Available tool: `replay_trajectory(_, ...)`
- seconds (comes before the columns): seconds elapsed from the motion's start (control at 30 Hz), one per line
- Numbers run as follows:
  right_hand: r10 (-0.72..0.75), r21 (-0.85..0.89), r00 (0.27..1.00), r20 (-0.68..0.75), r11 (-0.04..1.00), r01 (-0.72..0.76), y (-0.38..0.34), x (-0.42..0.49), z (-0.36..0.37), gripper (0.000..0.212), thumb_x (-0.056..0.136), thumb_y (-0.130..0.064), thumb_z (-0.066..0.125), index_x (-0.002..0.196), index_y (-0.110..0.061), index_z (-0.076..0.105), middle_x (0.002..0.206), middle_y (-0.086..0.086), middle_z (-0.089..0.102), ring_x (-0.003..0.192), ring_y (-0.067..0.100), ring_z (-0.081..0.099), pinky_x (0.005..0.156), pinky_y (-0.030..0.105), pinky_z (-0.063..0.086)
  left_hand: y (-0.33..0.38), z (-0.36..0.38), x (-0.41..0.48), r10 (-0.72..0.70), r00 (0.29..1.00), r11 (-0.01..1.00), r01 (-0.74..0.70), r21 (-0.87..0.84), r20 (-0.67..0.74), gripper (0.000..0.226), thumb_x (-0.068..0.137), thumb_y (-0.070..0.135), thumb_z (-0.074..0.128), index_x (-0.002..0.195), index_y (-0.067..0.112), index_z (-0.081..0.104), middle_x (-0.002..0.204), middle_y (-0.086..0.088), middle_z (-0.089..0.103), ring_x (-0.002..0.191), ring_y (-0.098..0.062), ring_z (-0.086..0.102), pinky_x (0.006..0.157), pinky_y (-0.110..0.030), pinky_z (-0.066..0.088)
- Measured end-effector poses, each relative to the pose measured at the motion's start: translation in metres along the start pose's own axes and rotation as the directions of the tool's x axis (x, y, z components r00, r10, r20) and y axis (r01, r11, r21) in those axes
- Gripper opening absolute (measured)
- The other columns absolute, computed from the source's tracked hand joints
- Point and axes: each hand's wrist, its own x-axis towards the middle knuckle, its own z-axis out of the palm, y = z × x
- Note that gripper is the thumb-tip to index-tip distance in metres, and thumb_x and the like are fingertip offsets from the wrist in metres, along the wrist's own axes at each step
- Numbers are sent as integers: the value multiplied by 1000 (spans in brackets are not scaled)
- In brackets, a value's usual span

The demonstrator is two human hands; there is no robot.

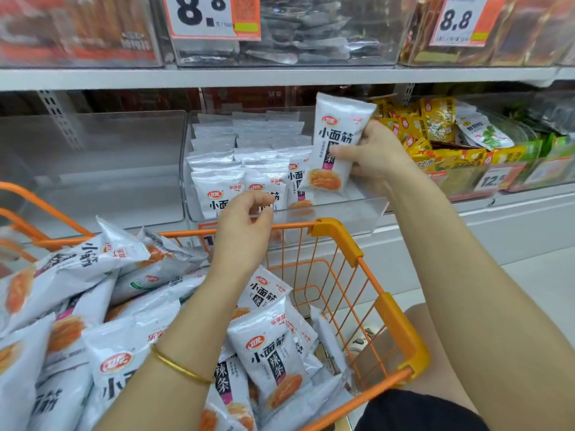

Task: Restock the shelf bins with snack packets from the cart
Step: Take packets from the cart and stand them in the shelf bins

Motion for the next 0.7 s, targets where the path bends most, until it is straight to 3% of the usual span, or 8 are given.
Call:
replay_trajectory(0.13, 133, -223, 989, 71, 968, -114, 17, 26, 20, 41, 78, 12, 66, 117, 4, 55, 112, 18, 65, 97, 28, 65, 75, 39, 56, -2, 1, 1, -13, 1000, 999, 12, 34, 17, 21, 92, 11, 51, 105, 24, 62, 114, 6, 59, 106, -9, 54, 92, -28, 44)
replay_trajectory(0.27, 254, -377, 958, 135, 907, -188, 41, 34, 34, 29, 78, 12, 67, 104, 1, 60, 116, 17, 64, 105, 30, 63, 79, 38, 52, -3, 1, 0, -3, 1000, 998, 2, 60, 25, 22, 91, 11, 50, 104, 26, 62, 113, 6, 57, 108, -14, 53, 93, -31, 44)
replay_trajectory(0.33, 241, -441, 965, 103, 881, -173, 46, 41, 37, 28, 74, 6, 74, 95, -4, 59, 111, 15, 66, 102, 30, 65, 84, 42, 54, -4, 1, 0, 8, 1000, 997, -11, 82, 26, 23, 91, 11, 51, 102, 27, 61, 111, 6, 56, 109, -18, 52, 96, -38, 44)
replay_trajectory(0.4, 225, -519, 970, 89, 842, -148, 48, 46, 39, 36, 70, -2, 79, 102, -2, 61, 107, 13, 67, 99, 29, 66, 84, 44, 55, -4, 1, 0, 11, 1000, 995, -13, 98, 23, 23, 90, 11, 51, 102, 27, 62, 110, 6, 55, 109, -20, 52, 97, -42, 43)
replay_trajectory(0.6, 237, -587, 968, 80, 796, -146, 44, 40, 34, 37, 73, -7, 79, 102, 4, 60, 102, 14, 69, 89, 26, 68, 79, 42, 58, -5, 2, 1, 11, 1000, 995, -14, 101, 26, 23, 90, 12, 51, 104, 27, 62, 114, 7, 55, 114, -16, 49, 99, -42, 42)
replay_trajectory(0.7, 184, -685, 982, 33, 720, -112, 34, 33, 23, 39, 75, -18, 79, 101, -3, 54, 94, 14, 63, 83, 25, 66, 66, 32, 56, -4, 1, 1, 9, 999, 996, -11, 89, 31, 24, 91, 11, 51, 104, 28, 61, 112, 7, 55, 112, -18, 50, 96, -41, 45)
